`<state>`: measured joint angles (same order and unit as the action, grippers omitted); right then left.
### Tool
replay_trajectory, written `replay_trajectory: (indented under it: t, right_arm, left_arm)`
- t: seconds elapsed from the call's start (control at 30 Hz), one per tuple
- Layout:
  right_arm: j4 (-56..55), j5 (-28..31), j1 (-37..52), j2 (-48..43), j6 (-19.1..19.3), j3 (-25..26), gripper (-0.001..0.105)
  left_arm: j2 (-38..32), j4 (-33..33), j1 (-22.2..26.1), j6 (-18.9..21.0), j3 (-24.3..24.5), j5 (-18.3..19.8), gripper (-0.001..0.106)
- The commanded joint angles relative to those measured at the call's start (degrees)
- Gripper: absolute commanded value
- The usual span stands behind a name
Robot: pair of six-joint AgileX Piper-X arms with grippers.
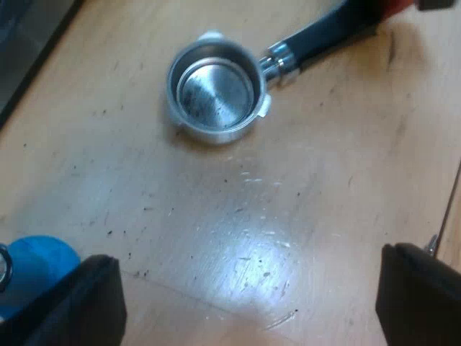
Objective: Put the handle in the coffee machine
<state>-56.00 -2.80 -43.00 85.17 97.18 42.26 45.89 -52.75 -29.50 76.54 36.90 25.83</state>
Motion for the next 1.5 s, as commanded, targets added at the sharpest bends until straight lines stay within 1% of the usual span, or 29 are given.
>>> replay_trajectory:
  t: [0.03, 0.13, 0.17, 0.23, 0.27, 0.37, 0.57, 0.67, 0.8, 0.87, 0.97, 1.07, 1.17, 1.37, 1.5]
  right_arm:
    - [1.4, -3.2, -3.5, -0.1, -2.6, 0.0, 0.0]
    - [2.0, -4.8, -5.4, -0.1, -3.9, 0.3, 0.0]
    - [3.3, -6.0, -7.5, -0.1, -5.7, 0.4, 0.0]
    - [3.9, -6.6, -8.2, -0.1, -6.3, 0.4, 0.0]
    - [7.2, -8.2, -11.4, 0.7, -9.1, 0.6, 0.0]
    - [9.9, -9.7, -13.6, 2.3, -12.0, 1.7, 0.0]
    - [12.9, -10.1, -16.6, 7.0, -14.1, 5.6, 0.0]
    - [15.3, -10.4, -17.3, 10.3, -15.9, 8.8, 0.0]
    - [17.7, -10.4, -17.3, 12.4, -18.2, 12.2, 0.0]
    - [18.2, -10.4, -17.3, 13.6, -18.8, 14.5, 0.0]
    - [18.4, -9.7, -17.3, 14.1, -18.9, 16.2, 0.0]
    - [18.2, -9.3, -17.3, 14.1, -19.3, 16.5, 0.0]
    - [18.2, -8.1, -17.3, 14.1, -22.3, 16.5, 0.0]
    - [21.5, -8.1, -17.3, 14.1, -24.9, 16.5, 0.0]
    - [23.9, -6.4, -17.3, 14.1, -26.8, 16.5, 0.0]
  left_arm:
    - [0.1, -0.1, 1.5, 0.6, 0.1, -0.4, 0.073]
    - [0.1, -2.4, 3.1, 0.8, 0.1, -0.6, 0.073]
    - [0.1, -3.6, 3.6, 0.8, 0.1, -0.6, 0.073]
    - [-0.5, -5.3, 4.0, 0.8, 0.1, -0.6, 0.073]
    - [-0.8, -5.7, 4.2, 0.8, 0.1, -0.6, 0.073]
    - [-3.2, -6.7, 4.9, 0.8, 0.1, -0.6, 0.073]
    - [-6.6, -10.1, 6.5, 0.4, 0.1, -0.7, 0.073]
    - [-8.7, -11.4, 8.9, 0.3, 0.1, -0.7, 0.073]
    - [-10.2, -12.6, 10.7, 0.2, 0.1, -0.7, 0.073]
    - [-11.2, -13.2, 11.5, -0.4, 0.1, -0.7, 0.073]
    - [-11.6, -13.2, 11.5, -0.6, 0.1, -0.7, 0.073]
    - [-11.6, -13.2, 11.5, -0.6, 0.1, -0.7, 0.073]
    - [-11.6, -13.1, 11.5, -0.6, 0.1, -0.7, 0.073]
    - [-11.6, -13.1, 11.5, -1.1, 0.1, -0.7, 0.073]
    - [-11.6, -12.9, 11.5, -1.1, 0.1, -0.7, 0.073]
